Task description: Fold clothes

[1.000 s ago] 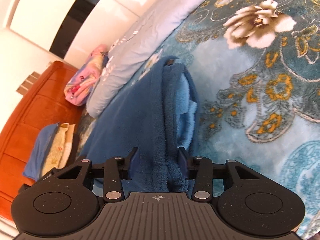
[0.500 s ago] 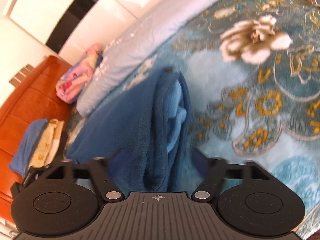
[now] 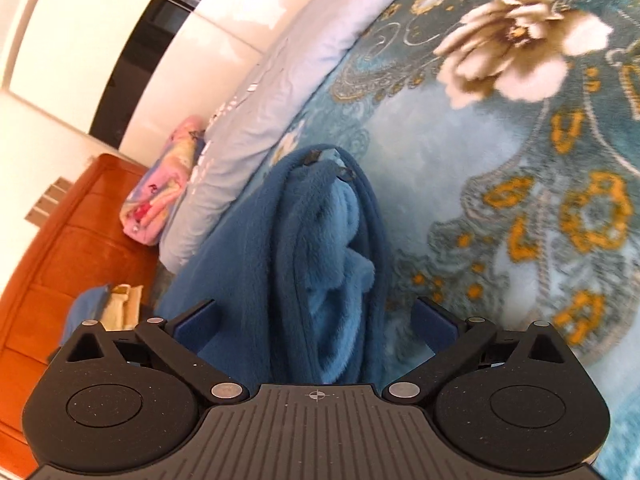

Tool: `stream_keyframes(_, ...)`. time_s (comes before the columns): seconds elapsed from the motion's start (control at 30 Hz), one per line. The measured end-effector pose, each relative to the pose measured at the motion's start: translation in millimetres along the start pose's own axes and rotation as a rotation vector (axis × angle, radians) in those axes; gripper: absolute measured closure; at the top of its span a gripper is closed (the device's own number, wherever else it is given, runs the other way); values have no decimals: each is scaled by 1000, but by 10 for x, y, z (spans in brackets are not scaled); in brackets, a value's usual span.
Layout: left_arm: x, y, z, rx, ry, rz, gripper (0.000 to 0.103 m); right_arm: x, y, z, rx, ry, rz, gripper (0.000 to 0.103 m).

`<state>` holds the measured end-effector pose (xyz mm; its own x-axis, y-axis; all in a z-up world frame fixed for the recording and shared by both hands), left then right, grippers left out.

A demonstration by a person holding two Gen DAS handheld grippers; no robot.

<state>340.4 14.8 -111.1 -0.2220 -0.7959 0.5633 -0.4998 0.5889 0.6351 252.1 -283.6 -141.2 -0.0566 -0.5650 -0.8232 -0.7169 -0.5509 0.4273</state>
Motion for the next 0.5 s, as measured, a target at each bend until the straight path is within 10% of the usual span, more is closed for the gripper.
stream_keyframes(0.5,88,-198,257,-109,10,152,4,-147,-216,25,-47,70,-71,0)
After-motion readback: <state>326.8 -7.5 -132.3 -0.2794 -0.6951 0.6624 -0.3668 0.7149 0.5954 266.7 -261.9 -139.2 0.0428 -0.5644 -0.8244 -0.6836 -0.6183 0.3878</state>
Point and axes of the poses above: each gripper's, at about its wrist camera, not at the fingertips, and y roughly against the way its jaws point, x to its right, z to its underside, the point moved 9 cm from there along -y, roughly the way its jaws point, and after that the axes turned 5 degrees about -z, right-handed, at the moved point
